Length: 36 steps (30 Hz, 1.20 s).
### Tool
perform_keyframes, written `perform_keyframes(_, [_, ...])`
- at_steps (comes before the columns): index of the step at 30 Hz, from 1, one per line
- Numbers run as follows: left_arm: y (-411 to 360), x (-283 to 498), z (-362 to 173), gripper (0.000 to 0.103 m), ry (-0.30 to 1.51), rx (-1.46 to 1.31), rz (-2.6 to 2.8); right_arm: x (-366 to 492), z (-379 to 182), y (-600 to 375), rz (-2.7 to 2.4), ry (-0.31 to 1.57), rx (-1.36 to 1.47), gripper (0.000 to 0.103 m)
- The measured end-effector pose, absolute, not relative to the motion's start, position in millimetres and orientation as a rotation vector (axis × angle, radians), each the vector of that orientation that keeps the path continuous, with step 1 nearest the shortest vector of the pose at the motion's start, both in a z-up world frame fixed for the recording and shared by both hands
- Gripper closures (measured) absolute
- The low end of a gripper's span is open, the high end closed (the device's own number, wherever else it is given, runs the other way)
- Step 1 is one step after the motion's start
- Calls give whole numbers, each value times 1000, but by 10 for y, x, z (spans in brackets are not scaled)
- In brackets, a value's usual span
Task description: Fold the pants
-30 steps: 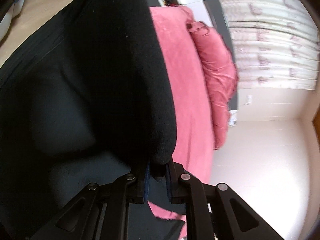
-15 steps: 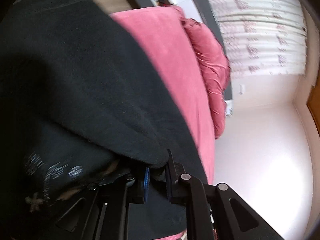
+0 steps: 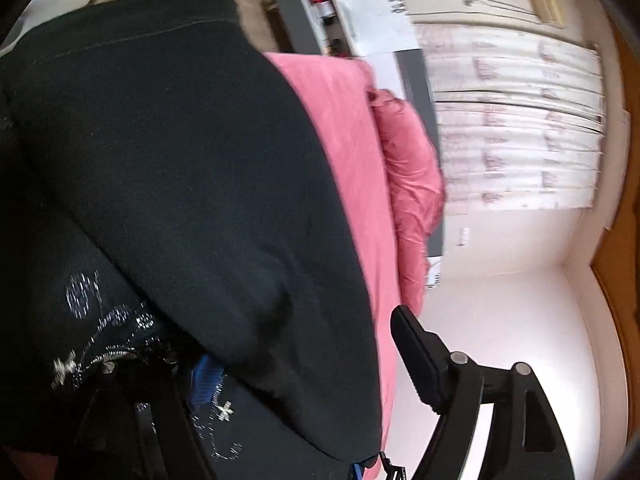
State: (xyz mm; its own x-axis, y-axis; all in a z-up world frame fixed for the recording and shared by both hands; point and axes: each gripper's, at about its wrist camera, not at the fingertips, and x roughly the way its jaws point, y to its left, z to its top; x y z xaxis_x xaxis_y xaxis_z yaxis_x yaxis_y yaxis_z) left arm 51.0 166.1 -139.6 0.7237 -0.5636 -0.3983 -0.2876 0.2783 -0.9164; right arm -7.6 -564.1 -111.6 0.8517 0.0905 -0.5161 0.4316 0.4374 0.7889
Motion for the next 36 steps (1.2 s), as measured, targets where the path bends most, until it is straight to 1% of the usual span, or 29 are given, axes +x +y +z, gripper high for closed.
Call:
perform_keyframes(3, [1701, 617, -1424, 23, 832, -1348, -189, 12, -1085, -5662, -227, 547, 1086, 38])
perform_keyframes(4, [1684, 661, -1402, 23, 838, -1346, -176, 30, -1076, -5675, -223, 558, 1081, 49])
perform_keyframes(5, [1689, 690, -1387, 23, 849, -1331, -166, 58, -1078, -5685, -207, 578, 1080, 67])
perform_keyframes(7, [1653, 792, -1318, 26, 885, -1256, -160, 138, -1063, -5685, -188, 620, 1069, 78])
perform_keyframes(8, [1648, 814, -1273, 30, 898, -1226, -158, 161, -1041, -5682, -189, 629, 1061, 83])
perform_keyframes(9, [1641, 841, -1223, 40, 908, -1193, -147, 213, -1002, -5687, -182, 638, 1057, 87])
perform_keyframes(10, [1638, 865, -1163, 49, 926, -1147, -125, 255, -944, -5699, -175, 651, 1053, 94])
perform_keyframes(11, [1652, 889, -1102, 68, 941, -1110, -109, 310, -876, -5715, -179, 665, 1044, 94])
perform_keyframes(12, [1698, 870, -1039, 78, 949, -1090, -112, 373, -804, -5731, -179, 675, 1036, 95])
perform_keyframes(13, [1702, 919, -977, 82, 960, -1061, -120, 454, -684, -5754, -165, 683, 1033, 95])
perform_keyframes(14, [1624, 1041, -887, 89, 972, -1029, -120, 519, -591, -5760, -155, 686, 1027, 95])
perform_keyframes(16, [1573, 1241, -701, 91, 965, -986, -140, 628, -337, -5778, -135, 681, 1004, 95])
perform_keyframes(17, [1579, 1280, -599, 91, 940, -977, -160, 673, -167, -5777, -110, 665, 994, 95])
perform_keyframes(19, [1634, 1300, -210, 91, 850, -958, -210, 672, 155, -5747, -53, 603, 972, 95])
perform_keyframes(21, [1715, 1284, 39, 91, 782, -949, -242, 600, 344, -5698, -2, 551, 948, 95])
perform_keyframes(23, [1821, 1114, 141, 91, 749, -945, -265, 455, 372, -5634, 25, 524, 924, 95])
perform_keyframes(24, [1864, 999, 107, 91, 757, -940, -265, 356, 301, -5624, 23, 530, 926, 95])
perform_keyframes(27, [1949, 559, -242, 91, 837, -911, -212, 122, -251, -5652, -42, 641, 961, 95])
perform_keyframes(30, [1959, 229, -878, 91, 973, -913, -108, -114, -953, -5734, -125, 760, 1077, 95])
perform_keyframes(31, [1983, 88, -1000, 91, 995, -934, -86, -196, -1156, -5748, -149, 780, 1113, 95])
perform_keyframes(32, [2036, -151, -1074, 91, 1001, -957, -73, -249, -1264, -5754, -150, 772, 1141, 95])
perform_keyframes(35, [1997, -115, -1128, 91, 946, -985, -64, -300, -1351, -5761, -138, 699, 1212, 94])
perform_keyframes(36, [1980, -101, -1079, 87, 922, -972, -61, -309, -1344, -5761, -142, 696, 1216, 92])
